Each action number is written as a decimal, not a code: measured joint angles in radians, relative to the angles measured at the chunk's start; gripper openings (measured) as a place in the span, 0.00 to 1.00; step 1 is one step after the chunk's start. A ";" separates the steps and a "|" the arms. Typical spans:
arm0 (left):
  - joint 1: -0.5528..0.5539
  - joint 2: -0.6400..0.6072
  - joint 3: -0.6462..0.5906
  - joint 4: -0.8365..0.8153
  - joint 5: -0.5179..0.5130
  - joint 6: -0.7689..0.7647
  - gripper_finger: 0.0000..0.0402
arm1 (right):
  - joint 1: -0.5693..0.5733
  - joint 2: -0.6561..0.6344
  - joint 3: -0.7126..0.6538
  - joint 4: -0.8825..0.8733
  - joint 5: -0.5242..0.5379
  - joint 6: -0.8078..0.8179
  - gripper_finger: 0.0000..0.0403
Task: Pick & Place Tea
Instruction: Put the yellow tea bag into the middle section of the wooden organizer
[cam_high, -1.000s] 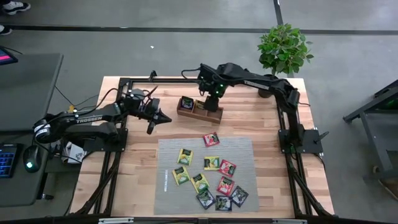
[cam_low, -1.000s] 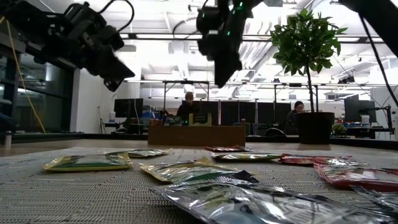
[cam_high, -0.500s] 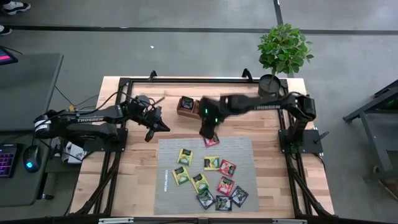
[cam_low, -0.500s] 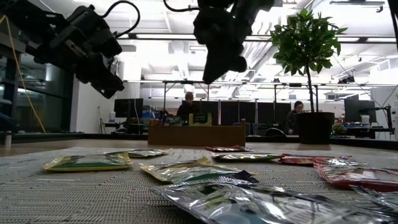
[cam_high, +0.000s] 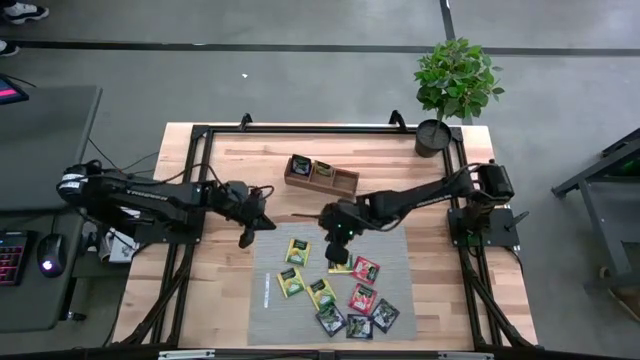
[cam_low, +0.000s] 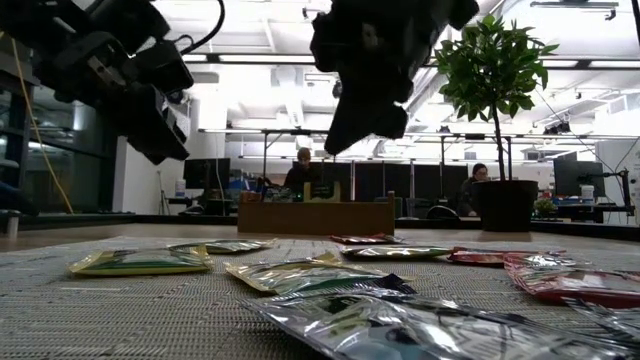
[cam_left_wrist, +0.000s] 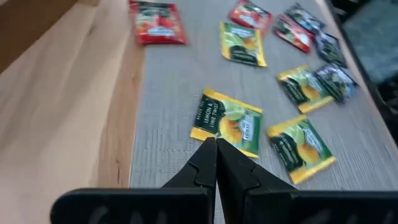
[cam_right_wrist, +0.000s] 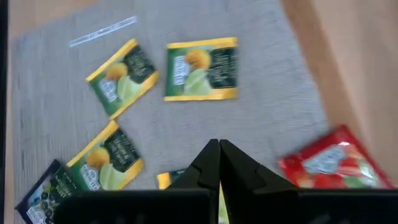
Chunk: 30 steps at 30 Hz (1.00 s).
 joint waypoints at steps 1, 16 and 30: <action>-0.017 0.000 0.000 0.000 -0.029 -0.027 0.00 | 0.005 0.000 -0.018 0.028 -0.003 -0.004 0.00; -0.162 0.162 -0.001 0.204 -0.191 -0.250 0.00 | 0.033 0.034 -0.182 0.499 -0.015 -0.056 0.00; -0.164 0.305 0.001 0.285 -0.127 -0.276 0.00 | 0.094 0.186 0.013 0.390 0.112 -0.067 0.00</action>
